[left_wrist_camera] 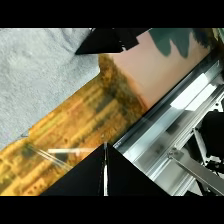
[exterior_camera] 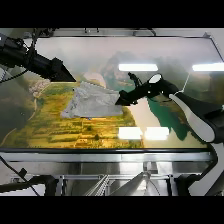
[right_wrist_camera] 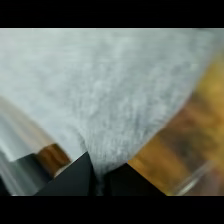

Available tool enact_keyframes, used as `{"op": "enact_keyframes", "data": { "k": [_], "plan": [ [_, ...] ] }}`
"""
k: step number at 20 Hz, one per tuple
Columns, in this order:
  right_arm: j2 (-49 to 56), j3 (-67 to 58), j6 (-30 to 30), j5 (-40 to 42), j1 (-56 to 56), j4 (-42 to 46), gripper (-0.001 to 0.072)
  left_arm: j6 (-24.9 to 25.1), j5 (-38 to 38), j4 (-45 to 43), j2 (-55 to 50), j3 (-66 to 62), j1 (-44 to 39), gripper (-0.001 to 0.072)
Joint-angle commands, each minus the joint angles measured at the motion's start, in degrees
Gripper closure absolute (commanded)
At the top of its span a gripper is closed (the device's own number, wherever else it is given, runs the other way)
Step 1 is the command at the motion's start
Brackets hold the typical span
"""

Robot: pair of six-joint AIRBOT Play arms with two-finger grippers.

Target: Fold the shirts.

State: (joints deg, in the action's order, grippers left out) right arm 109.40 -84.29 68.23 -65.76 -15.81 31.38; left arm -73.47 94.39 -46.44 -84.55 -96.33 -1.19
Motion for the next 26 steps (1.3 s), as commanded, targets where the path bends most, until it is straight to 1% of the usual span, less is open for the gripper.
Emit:
{"op": "enact_keyframes", "data": {
  "k": [1,2,3,5,6,8,10,12,15,16,17,19,21,23,26],
  "plan": [
    [-8.7,-4.9,3.4,-3.9,1.7,-1.0,0.0696,0.0,1.0,0.1,0.0,0.0,0.0,0.069],
    [-13.1,-7.1,6.0,-3.4,4.2,-0.9,0.0696,0.0,1.4,0.0,0.0,0.0,0.0,0.069],
    [-16.9,-9.6,9.9,-2.8,7.4,0.5,0.0696,0.0,1.7,0.0,0.0,0.0,0.0,0.069],
    [-22.6,-14.5,19.6,-2.2,15.3,7.1,0.0697,0.0,1.6,0.0,0.0,0.0,0.0,0.069],
    [-25.0,-15.7,23.3,-2.2,19.7,10.3,0.0697,0.0,1.7,0.0,0.0,0.0,-0.1,0.069],
    [-29.1,-15.7,28.7,-3.0,27.9,16.8,0.0697,0.0,1.7,0.0,0.0,0.0,-0.1,0.069],
    [-33.0,-15.7,35.5,-6.3,35.9,26.3,0.0698,0.0,1.7,0.0,0.0,0.0,-0.1,0.069],
    [-36.1,-15.7,38.8,-13.0,43.5,34.1,0.0698,0.1,2.1,0.0,0.0,0.0,-0.1,0.069],
    [-37.6,-15.1,41.1,-29.6,54.9,48.5,0.0697,0.2,2.4,0.0,0.0,0.0,-0.1,0.0689],
    [-37.8,-14.4,41.1,-34.4,58.3,53.9,0.0698,0.5,2.5,0.0,0.0,0.0,-0.1,0.069],
    [-38.4,-13.4,40.3,-37.2,61.4,58.3,0.0698,0.9,2.6,0.0,0.0,0.0,-0.1,0.069],
    [-41.2,-9.1,37.3,-38.2,67.2,64.1,0.0698,1.7,2.8,0.0,0.0,0.1,-0.1,0.069],
    [-43.8,-3.2,36.3,-38.0,71.9,67.6,0.0697,2.5,3.0,0.0,0.0,0.1,-0.1,0.069],
    [-45.2,3.2,34.2,-36.4,75.7,68.1,0.0697,2.6,2.9,0.0,0.0,0.1,-0.1,0.069],
    [-46.0,11.8,34.4,-34.9,77.3,68.1,0.0696,2.6,3.0,0.0,0.0,0.1,-0.1,0.069]
  ]
}}
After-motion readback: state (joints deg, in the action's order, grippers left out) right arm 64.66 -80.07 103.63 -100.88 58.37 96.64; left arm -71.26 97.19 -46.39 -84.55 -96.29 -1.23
